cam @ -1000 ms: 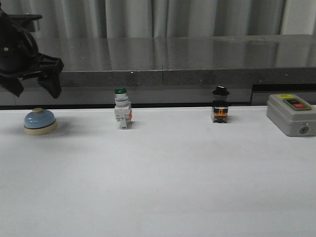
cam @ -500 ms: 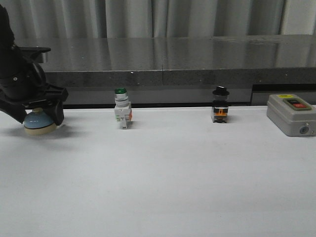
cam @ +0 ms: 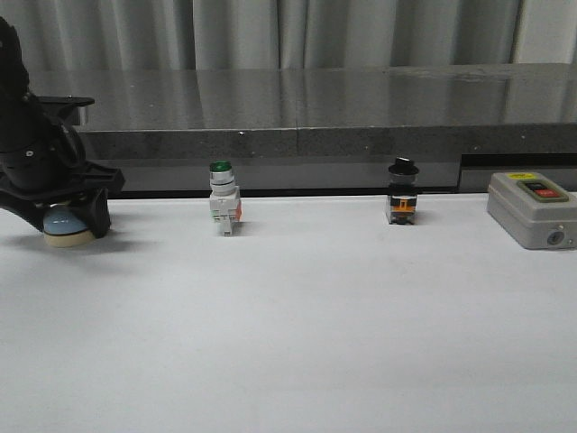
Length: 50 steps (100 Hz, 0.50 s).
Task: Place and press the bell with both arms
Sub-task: 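Lift the blue bell with the left gripper and carry it toward table center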
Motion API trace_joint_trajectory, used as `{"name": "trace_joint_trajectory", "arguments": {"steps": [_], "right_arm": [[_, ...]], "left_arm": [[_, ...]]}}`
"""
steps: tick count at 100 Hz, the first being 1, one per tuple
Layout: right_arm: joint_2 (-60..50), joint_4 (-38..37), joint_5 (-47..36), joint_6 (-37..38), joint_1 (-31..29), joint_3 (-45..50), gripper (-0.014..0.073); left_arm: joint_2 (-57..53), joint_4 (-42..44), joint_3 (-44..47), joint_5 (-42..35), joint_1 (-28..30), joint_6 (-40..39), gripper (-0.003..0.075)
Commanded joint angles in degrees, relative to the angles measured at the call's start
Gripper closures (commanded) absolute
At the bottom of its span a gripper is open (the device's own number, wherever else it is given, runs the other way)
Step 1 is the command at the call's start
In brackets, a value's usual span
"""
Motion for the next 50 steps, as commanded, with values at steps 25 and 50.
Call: {"name": "trace_joint_trajectory", "arguments": {"steps": [25, 50], "right_arm": [[-0.8, -0.2, -5.0, -0.2, -0.4, -0.8, 0.0654], [-0.8, -0.2, -5.0, -0.2, -0.4, -0.8, 0.0654]], "left_arm": [[-9.0, -0.2, -4.3, 5.0, 0.1, -0.6, 0.0564], [-18.2, -1.5, -4.3, 9.2, -3.1, -0.4, 0.0564]]}}
